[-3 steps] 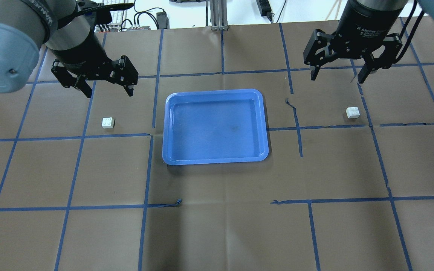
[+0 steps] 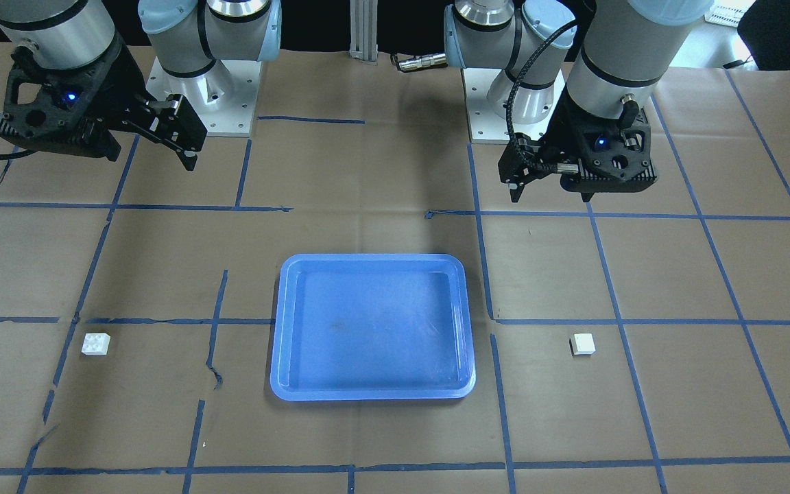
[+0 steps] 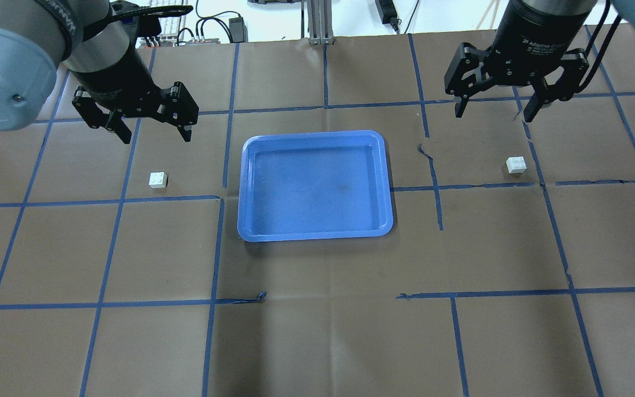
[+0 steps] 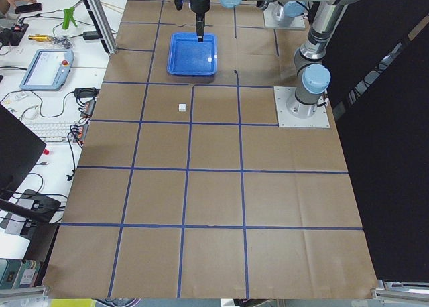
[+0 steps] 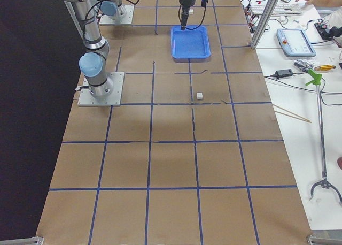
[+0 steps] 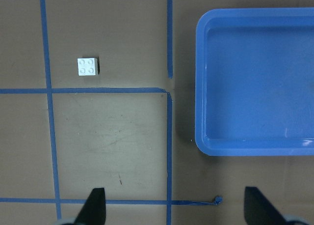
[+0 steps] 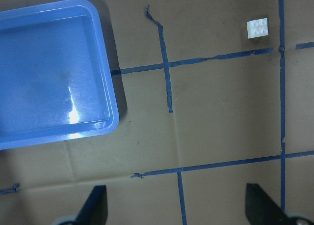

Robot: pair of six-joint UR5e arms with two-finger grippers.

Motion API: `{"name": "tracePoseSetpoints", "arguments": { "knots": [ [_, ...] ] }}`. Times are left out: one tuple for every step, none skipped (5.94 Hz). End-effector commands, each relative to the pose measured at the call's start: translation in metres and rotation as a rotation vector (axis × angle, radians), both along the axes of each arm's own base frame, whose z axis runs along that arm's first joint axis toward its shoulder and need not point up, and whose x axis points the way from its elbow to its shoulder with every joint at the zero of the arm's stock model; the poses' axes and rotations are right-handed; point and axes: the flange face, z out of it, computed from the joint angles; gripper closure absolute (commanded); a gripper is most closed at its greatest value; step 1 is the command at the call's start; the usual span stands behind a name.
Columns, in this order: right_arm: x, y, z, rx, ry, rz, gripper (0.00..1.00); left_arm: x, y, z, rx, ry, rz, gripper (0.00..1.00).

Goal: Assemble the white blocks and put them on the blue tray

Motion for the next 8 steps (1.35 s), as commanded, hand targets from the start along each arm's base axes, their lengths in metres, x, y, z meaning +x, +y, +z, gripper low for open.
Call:
{"name": "tracePoseSetpoints", "arguments": {
  "knots": [
    [-0.001, 0.000, 0.000, -0.002, 0.001, 0.006, 0.00, 0.055, -0.024, -0.040, 0.052, -0.027, 0.100, 0.01],
    [-0.001, -0.001, -0.001, 0.001, 0.002, 0.008, 0.00, 0.096, -0.039, -0.058, 0.040, -0.022, 0.152, 0.01],
    [-0.002, -0.001, -0.001, -0.001, 0.001, 0.003, 0.00, 0.119, -0.054, -0.097, 0.021, -0.020, 0.152, 0.01],
    [-0.002, -0.001, -0.001, 0.002, 0.001, 0.003, 0.00, 0.139, -0.067, -0.134, -0.036, -0.026, 0.069, 0.01],
    [-0.001, -0.002, -0.002, 0.001, 0.006, -0.003, 0.00, 0.142, -0.071, -0.175, -0.063, -0.005, 0.022, 0.01],
    [-0.002, -0.002, -0.002, 0.002, -0.001, 0.003, 0.00, 0.139, -0.076, -0.207, -0.122, 0.028, 0.000, 0.01],
    [-0.001, -0.001, -0.003, 0.007, -0.012, 0.067, 0.00, 0.139, -0.081, -0.236, -0.151, 0.028, -0.058, 0.01],
    [-0.002, -0.002, -0.002, -0.003, -0.031, 0.297, 0.00, 0.141, -0.086, -0.264, -0.130, 0.029, -0.156, 0.01]
  ]
}}
